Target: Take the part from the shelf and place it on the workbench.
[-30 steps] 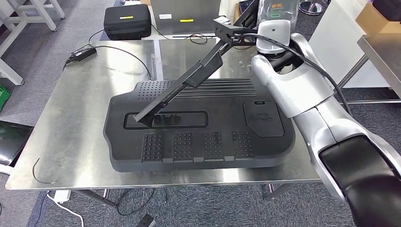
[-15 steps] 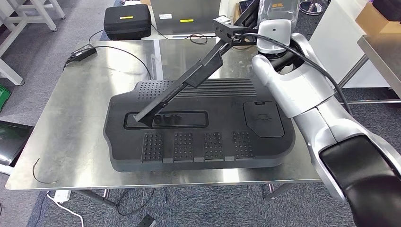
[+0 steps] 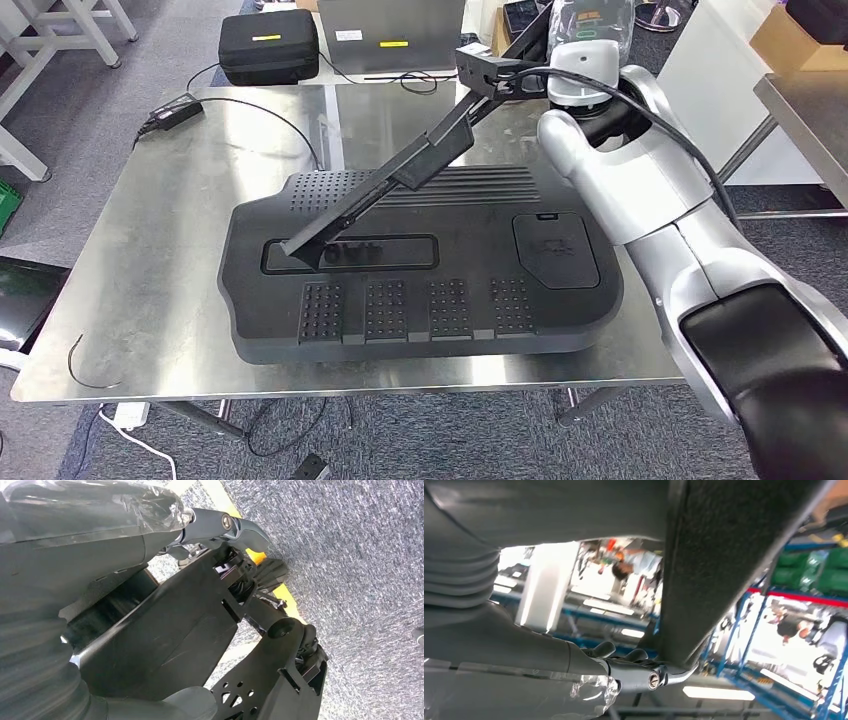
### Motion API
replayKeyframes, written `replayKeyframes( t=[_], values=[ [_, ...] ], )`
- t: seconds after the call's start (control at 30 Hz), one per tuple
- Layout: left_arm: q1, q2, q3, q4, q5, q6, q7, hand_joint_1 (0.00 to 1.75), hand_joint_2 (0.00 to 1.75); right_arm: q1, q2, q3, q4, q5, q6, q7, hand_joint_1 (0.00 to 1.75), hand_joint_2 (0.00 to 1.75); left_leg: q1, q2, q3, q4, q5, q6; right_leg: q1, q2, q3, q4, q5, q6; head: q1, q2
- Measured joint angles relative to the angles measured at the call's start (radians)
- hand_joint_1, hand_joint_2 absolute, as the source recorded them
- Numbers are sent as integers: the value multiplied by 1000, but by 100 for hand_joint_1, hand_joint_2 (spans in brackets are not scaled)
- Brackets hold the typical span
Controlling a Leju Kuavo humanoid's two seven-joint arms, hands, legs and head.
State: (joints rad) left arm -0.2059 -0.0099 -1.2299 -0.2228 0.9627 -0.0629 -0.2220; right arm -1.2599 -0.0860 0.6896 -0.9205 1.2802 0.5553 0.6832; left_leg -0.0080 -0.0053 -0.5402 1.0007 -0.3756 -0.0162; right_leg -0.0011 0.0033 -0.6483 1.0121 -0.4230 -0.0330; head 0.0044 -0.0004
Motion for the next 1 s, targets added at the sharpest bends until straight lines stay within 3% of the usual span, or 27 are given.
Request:
replayKeyframes(
  t=[0.2,0.3,1.0],
  values=[
    [-2,0,0,0,3,-6,0,0,175,13,5,0,0,-200,-217,0,0,0,0,0,0,0,0,0,0,0,0,0,0,0,-1,0],
    [-2,0,0,0,5,-6,0,0,175,13,6,-1,-5,-258,-280,0,0,0,0,0,0,0,0,0,0,0,0,0,0,0,-1,0],
    [-2,0,0,0,4,-4,0,0,175,23,1,-1,-41,-297,-344,0,0,0,-1,0,0,0,0,0,0,0,0,0,0,0,0,0]
  ],
)
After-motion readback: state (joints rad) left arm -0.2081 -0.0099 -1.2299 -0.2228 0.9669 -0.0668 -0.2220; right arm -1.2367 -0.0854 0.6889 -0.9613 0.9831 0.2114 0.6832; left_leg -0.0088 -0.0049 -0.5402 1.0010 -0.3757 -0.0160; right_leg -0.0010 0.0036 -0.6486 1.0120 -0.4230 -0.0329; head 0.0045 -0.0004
